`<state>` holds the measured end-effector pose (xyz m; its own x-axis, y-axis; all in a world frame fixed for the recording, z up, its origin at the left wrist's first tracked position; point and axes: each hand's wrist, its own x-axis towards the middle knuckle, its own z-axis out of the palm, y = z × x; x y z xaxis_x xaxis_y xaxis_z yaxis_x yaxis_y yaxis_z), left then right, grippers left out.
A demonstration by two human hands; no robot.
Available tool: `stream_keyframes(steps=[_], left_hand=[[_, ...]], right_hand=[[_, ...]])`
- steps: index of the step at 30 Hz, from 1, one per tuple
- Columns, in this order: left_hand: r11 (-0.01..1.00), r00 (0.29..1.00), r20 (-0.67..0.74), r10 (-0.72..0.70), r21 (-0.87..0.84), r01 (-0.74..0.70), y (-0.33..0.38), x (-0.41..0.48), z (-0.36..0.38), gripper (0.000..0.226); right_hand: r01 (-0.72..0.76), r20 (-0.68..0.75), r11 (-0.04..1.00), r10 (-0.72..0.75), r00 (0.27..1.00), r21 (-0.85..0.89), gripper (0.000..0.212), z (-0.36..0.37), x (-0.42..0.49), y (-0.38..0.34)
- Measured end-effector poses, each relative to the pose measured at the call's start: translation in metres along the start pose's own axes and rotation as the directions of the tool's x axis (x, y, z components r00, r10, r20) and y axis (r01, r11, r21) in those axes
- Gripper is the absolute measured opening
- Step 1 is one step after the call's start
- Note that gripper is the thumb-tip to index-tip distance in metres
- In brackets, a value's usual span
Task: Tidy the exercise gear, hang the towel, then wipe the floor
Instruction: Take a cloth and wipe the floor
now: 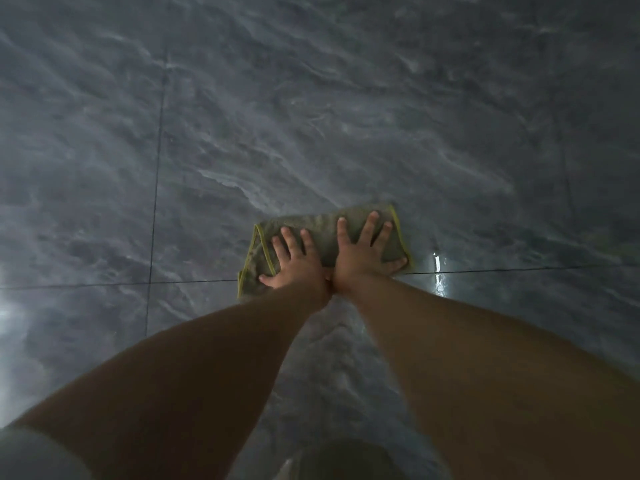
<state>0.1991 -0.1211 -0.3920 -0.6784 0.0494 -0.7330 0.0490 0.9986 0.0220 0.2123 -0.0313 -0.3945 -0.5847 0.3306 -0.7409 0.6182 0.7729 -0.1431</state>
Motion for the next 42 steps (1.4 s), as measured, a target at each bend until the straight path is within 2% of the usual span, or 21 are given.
stream_keyframes(steps=[4, 8, 16, 24, 26, 30, 35, 39, 42], left_hand=[[0.997, 0.999, -0.009, 0.053, -0.049, -0.054, -0.007, 0.017, -0.009, 0.083], [0.998, 0.996, -0.064, 0.068, -0.011, -0.069, 0.003, 0.05, -0.037, 0.075], [0.986, 0.986, -0.037, 0.162, 0.037, -0.161, 0.05, 0.091, -0.102, 0.107], [0.988, 0.987, -0.025, 0.157, -0.006, -0.157, 0.053, 0.114, -0.111, 0.082], [0.984, 0.984, -0.022, 0.176, -0.011, -0.176, 0.049, 0.114, -0.11, 0.085], [0.98, 0.979, -0.048, 0.198, 0.011, -0.198, 0.005, 0.098, -0.103, 0.092], [0.99, 0.989, -0.041, 0.139, 0.015, -0.138, -0.094, 0.069, -0.074, 0.086], [0.996, 0.996, -0.031, 0.087, 0.007, -0.087, -0.153, 0.053, -0.058, 0.086], [0.996, 0.996, -0.015, 0.092, 0.009, -0.092, -0.164, 0.055, -0.06, 0.09]], right_hand=[[-0.033, 0.014, 0.999, 0.034, 0.999, -0.005, 0.11, -0.013, 0.006, -0.01], [-0.042, -0.01, 0.998, 0.042, 0.999, 0.039, 0.112, -0.04, 0.034, -0.024], [-0.07, -0.041, 0.994, 0.073, 0.996, 0.083, 0.119, -0.096, 0.092, -0.027], [-0.094, -0.072, 0.994, 0.098, 0.993, 0.063, 0.119, -0.103, 0.104, -0.037], [-0.109, -0.074, 0.993, 0.113, 0.991, 0.054, 0.119, -0.101, 0.098, -0.038], [-0.15, -0.058, 0.985, 0.156, 0.986, 0.083, 0.118, -0.073, 0.074, -0.066], [-0.119, -0.024, 0.983, 0.124, 0.992, 0.139, 0.103, -0.002, 0.021, -0.128], [-0.056, -0.02, 0.994, 0.058, 0.998, 0.09, 0.097, 0.041, -0.003, -0.162], [-0.045, -0.041, 0.998, 0.047, 0.998, 0.049, 0.1, 0.049, -0.004, -0.169]])
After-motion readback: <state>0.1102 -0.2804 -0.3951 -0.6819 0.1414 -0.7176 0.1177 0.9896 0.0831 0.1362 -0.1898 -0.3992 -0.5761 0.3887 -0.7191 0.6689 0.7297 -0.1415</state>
